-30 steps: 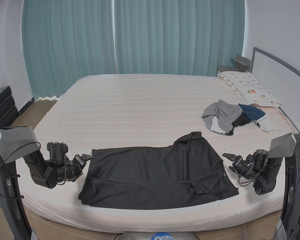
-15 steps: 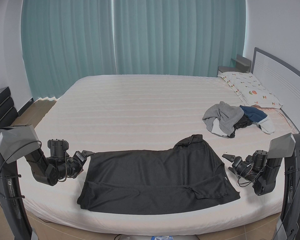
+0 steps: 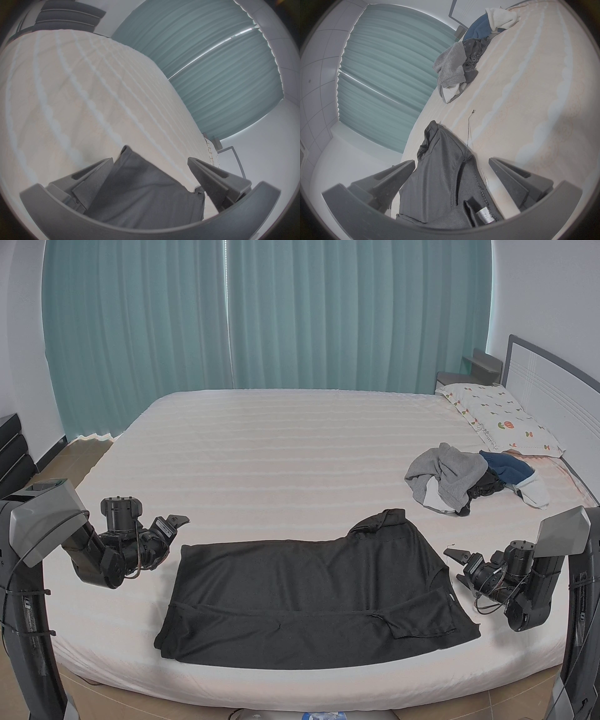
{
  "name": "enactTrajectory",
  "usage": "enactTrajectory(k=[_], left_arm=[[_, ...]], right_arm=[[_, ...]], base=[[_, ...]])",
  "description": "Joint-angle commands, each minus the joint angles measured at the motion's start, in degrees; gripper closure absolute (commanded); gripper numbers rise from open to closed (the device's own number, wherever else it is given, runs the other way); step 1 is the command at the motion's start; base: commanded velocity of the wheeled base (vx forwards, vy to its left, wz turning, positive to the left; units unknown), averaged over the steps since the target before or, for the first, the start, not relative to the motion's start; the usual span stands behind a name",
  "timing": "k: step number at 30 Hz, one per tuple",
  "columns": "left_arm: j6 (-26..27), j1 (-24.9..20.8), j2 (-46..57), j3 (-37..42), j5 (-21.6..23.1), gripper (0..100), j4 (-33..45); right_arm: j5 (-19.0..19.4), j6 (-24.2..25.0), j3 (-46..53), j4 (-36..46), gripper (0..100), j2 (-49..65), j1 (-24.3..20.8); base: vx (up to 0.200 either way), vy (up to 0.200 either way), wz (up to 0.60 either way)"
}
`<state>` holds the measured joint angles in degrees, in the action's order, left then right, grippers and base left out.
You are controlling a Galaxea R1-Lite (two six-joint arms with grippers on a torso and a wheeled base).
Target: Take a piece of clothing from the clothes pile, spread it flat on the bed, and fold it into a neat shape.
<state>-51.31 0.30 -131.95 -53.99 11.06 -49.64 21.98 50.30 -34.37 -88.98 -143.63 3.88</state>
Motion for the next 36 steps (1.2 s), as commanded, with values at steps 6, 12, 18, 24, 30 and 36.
enactTrajectory(k=[6, 12, 18, 24, 30, 36], left_arm=[[6.13, 0.22, -12.89, -17.81, 0.37, 0, 5.61], [6.40, 0.22, -13.24, -18.17, 0.63, 0, 5.34], [6.57, -0.04, -13.33, -18.08, 0.63, 0, 5.34], [6.49, -0.22, -13.24, -17.99, 0.63, 0, 5.69], [6.66, -0.39, -12.98, -16.50, 0.63, 100, 5.78], [7.45, -0.30, -11.84, -13.42, -0.07, 100, 4.90]], right_arm=[[-0.09, -0.20, 0.18, -0.76, 0, -0.16, -0.19], [-0.09, -0.20, 0.00, -0.76, 0, -0.25, -0.19], [-0.09, -0.20, -0.09, -0.76, 0, -0.25, -0.19], [-0.01, -0.20, -0.09, -0.76, 0, -0.25, -0.19], [-0.09, -0.20, 0.00, -0.76, 0, -0.25, -0.19], [-0.09, -0.20, -0.09, -0.76, 0, -0.25, -0.19]], base=[[0.000, 0.000, 0.00], [0.000, 0.000, 0.00], [0.000, 0.000, 0.00], [0.000, 0.000, 0.00], [0.000, 0.000, 0.00], [0.000, 0.000, 0.00]])
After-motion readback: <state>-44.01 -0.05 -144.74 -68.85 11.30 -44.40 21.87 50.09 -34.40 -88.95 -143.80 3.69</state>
